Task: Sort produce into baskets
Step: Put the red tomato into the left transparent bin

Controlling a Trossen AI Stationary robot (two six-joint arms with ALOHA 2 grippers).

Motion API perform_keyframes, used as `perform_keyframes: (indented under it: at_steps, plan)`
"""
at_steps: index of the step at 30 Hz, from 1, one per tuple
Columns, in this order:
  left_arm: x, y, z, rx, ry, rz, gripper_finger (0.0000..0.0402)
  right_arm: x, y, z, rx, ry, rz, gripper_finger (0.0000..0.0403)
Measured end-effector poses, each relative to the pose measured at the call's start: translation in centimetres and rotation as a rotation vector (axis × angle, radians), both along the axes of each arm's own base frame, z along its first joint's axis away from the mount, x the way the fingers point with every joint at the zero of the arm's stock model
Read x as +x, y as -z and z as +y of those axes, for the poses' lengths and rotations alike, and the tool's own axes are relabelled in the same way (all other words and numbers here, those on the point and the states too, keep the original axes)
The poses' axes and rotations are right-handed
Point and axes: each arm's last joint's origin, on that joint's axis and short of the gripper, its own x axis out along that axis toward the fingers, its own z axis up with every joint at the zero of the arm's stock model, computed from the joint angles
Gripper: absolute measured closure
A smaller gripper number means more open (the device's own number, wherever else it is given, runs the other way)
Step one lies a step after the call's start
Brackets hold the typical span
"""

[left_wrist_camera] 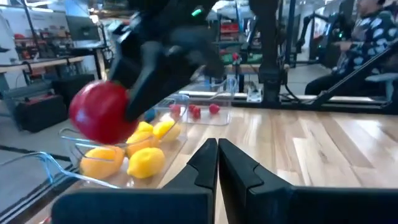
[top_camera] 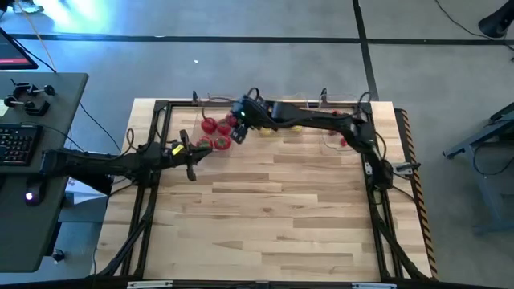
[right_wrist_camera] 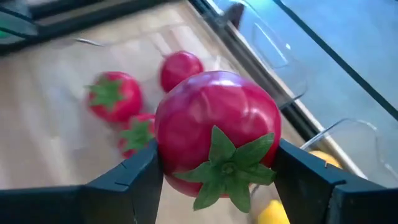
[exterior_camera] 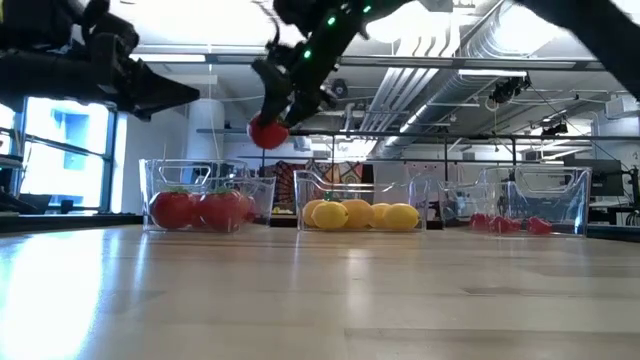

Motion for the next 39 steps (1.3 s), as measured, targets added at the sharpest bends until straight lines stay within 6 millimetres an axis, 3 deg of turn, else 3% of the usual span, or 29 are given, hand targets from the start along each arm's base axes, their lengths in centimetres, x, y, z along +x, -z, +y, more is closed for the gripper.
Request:
perform_keyframes:
  at_steps: [9,12,16,23,28,39]
  plan:
    - [-1.1,-0.1,-0.1,0.004,-0.011,-0.052,0.0401,3.4,2.3,-4.0,0.006,0.022,0.039,0.0162]
    - [-1.3,-0.2,-0.1,0.006,-0.011,-0.064,0.0401,3.2,3.2,-5.1,0.039,0.032,0.025,0.0162]
    - [-1.4,-0.3,-0.1,0.024,-0.012,-0.072,0.0401,3.0,2.9,-6.1,0.040,0.061,-0.008,0.0162]
    - [-1.4,-0.4,-0.1,0.033,-0.013,-0.078,0.0401,3.7,3.1,-5.8,0.028,0.109,-0.063,0.0162]
    - [-1.4,-0.4,-0.1,0.034,-0.013,-0.081,0.0401,4.6,5.4,-5.8,0.011,0.158,-0.043,0.0162]
    - [-1.4,-0.6,-0.1,0.044,-0.014,-0.094,0.0401,5.7,7.9,-5.9,0.060,0.296,-0.136,0.0162]
